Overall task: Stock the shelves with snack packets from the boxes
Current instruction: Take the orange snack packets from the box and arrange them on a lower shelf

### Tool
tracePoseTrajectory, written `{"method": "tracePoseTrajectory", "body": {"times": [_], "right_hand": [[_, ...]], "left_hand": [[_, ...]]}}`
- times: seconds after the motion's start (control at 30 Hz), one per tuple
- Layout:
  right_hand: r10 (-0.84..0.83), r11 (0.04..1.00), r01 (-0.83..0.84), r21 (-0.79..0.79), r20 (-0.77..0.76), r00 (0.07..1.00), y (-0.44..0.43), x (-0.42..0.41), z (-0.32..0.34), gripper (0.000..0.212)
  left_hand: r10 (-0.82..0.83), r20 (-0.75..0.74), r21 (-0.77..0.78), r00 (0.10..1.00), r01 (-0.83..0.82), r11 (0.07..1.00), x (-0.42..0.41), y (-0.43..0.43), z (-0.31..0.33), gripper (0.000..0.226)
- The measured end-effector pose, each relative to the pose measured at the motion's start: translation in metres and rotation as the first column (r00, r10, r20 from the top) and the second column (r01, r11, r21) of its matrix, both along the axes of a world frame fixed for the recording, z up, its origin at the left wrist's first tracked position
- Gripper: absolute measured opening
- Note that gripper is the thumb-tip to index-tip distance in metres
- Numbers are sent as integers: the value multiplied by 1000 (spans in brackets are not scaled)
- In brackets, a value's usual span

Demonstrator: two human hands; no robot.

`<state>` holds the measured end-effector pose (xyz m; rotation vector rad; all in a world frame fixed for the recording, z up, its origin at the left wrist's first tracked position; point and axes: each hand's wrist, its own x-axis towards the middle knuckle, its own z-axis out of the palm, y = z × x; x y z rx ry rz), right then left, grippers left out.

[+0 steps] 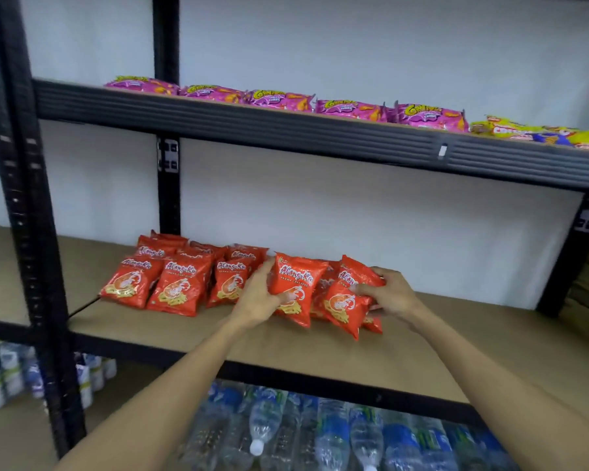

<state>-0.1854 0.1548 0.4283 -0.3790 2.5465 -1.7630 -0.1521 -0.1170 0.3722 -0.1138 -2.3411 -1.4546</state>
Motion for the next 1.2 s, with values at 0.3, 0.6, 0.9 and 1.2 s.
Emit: {"method": "tracePoseTrajectory", "body": {"times": [0.3,0.6,0.9,1.2], "right_hand": [[158,984,-162,68,61,986,-74,-19,-10,36],[224,952,-238,193,91,970,-119,-26,-11,48],[289,772,-160,615,-115,950,-135,-38,-7,58],[252,610,296,735,-535,806,-150,-30,-29,64]], "left_hand": [[280,15,-45,960,-279,959,3,-86,-13,91],[489,-95,-230,867,-497,837,4,-91,-43,73],[489,-239,-325,839,-544,774,5,-85,-61,57],[516,-298,-453,803,-595,664,2,-85,-67,52]]}}
